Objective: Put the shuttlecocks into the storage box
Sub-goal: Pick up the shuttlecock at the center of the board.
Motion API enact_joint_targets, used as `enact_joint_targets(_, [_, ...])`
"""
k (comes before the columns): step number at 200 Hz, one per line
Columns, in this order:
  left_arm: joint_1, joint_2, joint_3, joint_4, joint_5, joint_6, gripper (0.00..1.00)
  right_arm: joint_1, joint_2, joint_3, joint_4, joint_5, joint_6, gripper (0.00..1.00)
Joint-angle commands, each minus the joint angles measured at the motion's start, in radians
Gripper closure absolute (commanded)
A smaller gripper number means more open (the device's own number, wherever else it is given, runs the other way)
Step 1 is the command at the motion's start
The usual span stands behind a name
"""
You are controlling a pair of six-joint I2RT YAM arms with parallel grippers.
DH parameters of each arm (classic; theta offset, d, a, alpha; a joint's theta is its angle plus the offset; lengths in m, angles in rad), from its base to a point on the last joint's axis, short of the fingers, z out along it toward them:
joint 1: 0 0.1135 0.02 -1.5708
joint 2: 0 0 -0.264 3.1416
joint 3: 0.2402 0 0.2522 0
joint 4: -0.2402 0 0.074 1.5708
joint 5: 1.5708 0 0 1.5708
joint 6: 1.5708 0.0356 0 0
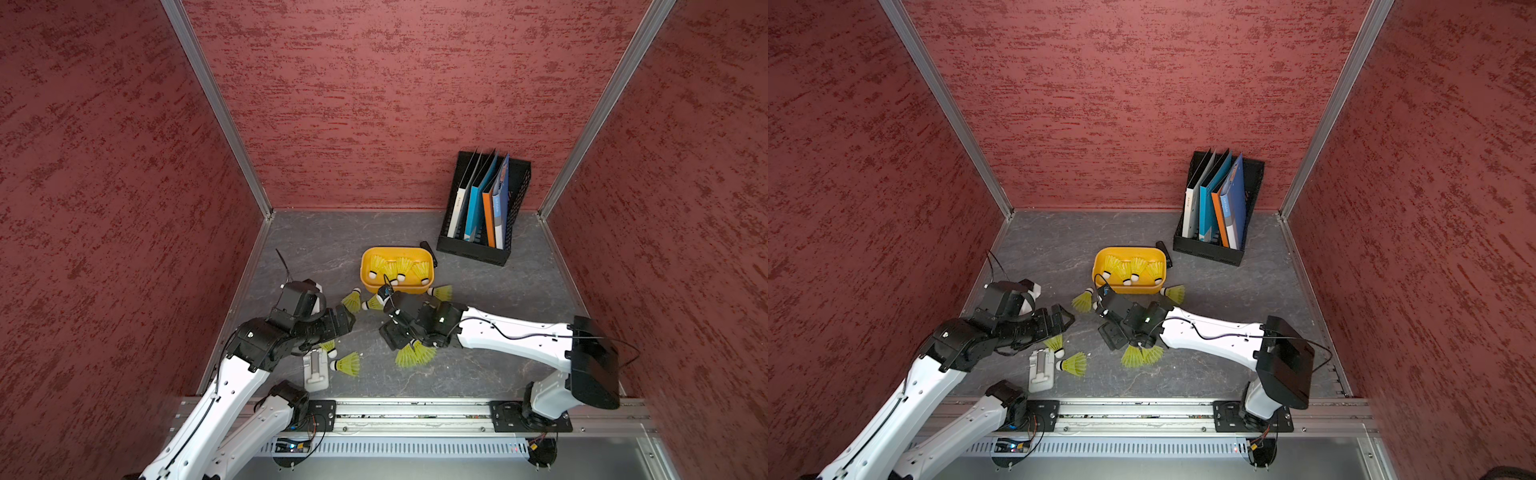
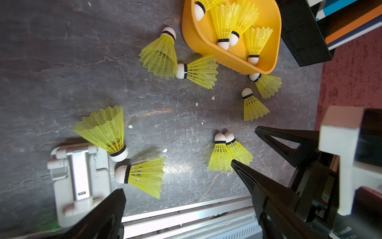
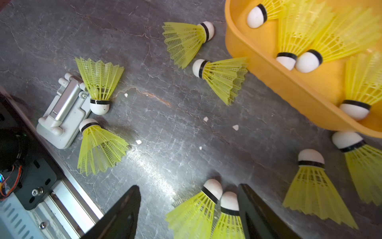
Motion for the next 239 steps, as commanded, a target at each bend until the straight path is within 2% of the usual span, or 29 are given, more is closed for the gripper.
enact_joint_targets(1, [0.001, -0.030, 0.031, -0.088, -0.083, -0.039, 0.00, 0.005, 0.058, 0.082, 0.028, -0.018, 0.124, 0.25])
enact_joint_targets(16, [0.000, -0.047, 0.038, -0.091, -0.108, -0.041, 0.00, 0.010, 0.092, 0.093, 0.059, -0.019, 0.199, 0.25])
enact_joint_targets(28, [0.000, -0.057, 0.045, -0.089, -0.117, -0.033, 0.00, 0.017, 0.104, 0.095, 0.086, 0.006, 0.195, 0.25])
enact_joint_targets(52, [-0.001, -0.066, 0.074, -0.110, -0.145, -0.020, 0.00, 0.017, 0.120, 0.140, 0.089, 0.051, 0.065, 0.25])
enact_joint_targets(73, [-0.001, -0.076, 0.091, -0.139, -0.170, -0.015, 0.00, 0.017, 0.137, 0.186, 0.088, -0.001, -0.083, 0.28])
enact_joint_targets(91, [-0.001, -0.094, 0.107, -0.167, -0.200, -0.023, 0.00, 0.020, 0.157, 0.220, 0.060, -0.043, -0.130, 0.33])
enact_joint_targets(122, [-0.001, -0.138, 0.158, -0.234, -0.285, -0.049, 0.00, 0.076, 0.214, 0.273, 0.034, -0.073, -0.095, 0.39])
enact_joint_targets(142, [-0.001, -0.170, 0.178, -0.245, -0.292, -0.050, 0.00, 0.126, 0.280, 0.321, 0.025, -0.078, -0.053, 0.40])
enact_joint_targets(179, [0.000, -0.216, 0.210, -0.359, -0.254, -0.071, 0.00, 0.165, 0.388, 0.380, 0.046, -0.115, 0.028, 0.40])
enact_joint_targets(239, [0.000, -0.310, 0.238, -0.581, -0.101, -0.117, 0.00, 0.165, 0.499, 0.442, 0.038, -0.103, 0.101, 0.41])
